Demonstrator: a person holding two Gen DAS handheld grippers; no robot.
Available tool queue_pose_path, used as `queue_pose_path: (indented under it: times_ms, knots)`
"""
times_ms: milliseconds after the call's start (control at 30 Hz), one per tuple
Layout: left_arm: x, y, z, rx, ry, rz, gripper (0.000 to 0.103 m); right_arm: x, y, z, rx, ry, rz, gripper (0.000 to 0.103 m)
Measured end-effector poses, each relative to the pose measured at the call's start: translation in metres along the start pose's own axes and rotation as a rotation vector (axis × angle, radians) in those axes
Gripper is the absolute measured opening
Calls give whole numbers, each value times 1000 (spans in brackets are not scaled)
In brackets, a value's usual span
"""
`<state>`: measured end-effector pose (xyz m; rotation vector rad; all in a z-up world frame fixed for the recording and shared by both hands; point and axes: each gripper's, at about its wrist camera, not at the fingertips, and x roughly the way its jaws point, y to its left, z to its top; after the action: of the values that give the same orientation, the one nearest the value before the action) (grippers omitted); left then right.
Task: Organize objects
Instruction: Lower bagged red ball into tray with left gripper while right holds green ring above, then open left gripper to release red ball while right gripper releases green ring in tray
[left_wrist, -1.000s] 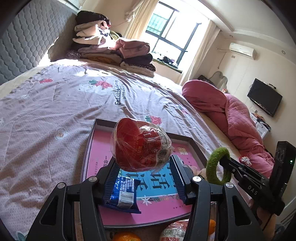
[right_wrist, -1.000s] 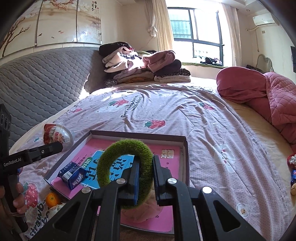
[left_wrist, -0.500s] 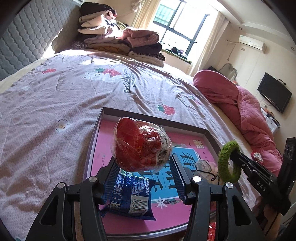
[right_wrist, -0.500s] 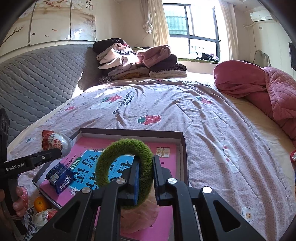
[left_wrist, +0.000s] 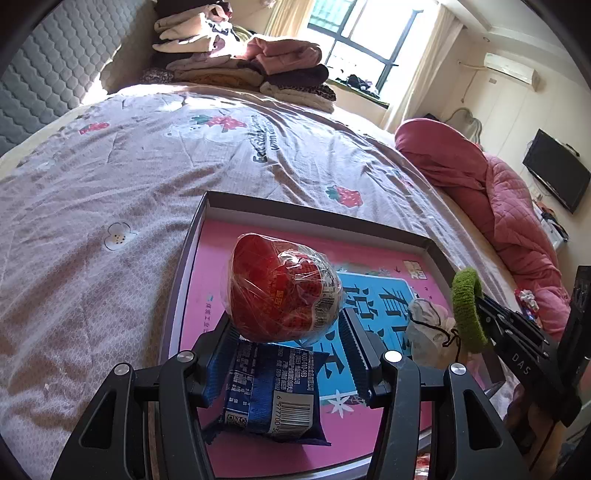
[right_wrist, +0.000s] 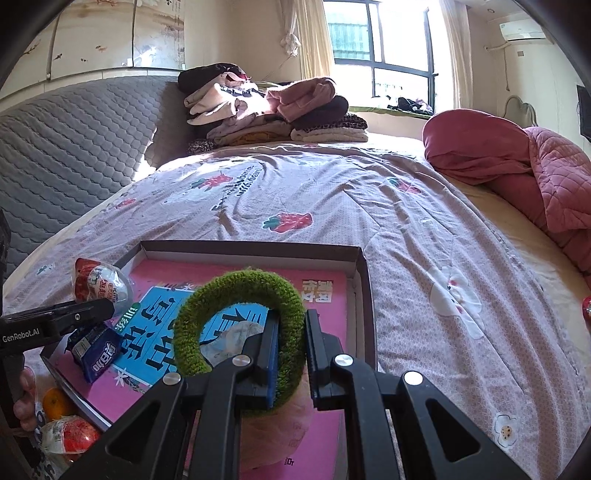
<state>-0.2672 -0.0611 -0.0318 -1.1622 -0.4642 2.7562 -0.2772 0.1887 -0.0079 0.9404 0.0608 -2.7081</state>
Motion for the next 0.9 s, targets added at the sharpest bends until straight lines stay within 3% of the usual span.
queue_pose_path:
  times_ms: [367, 900]
  knots:
    - [10, 7, 2, 1, 29, 41, 57, 11, 6, -6, -41, 52, -27, 14]
    - [10, 3, 0, 20, 35, 80, 57, 15, -5, -6, 14, 79, -66, 15]
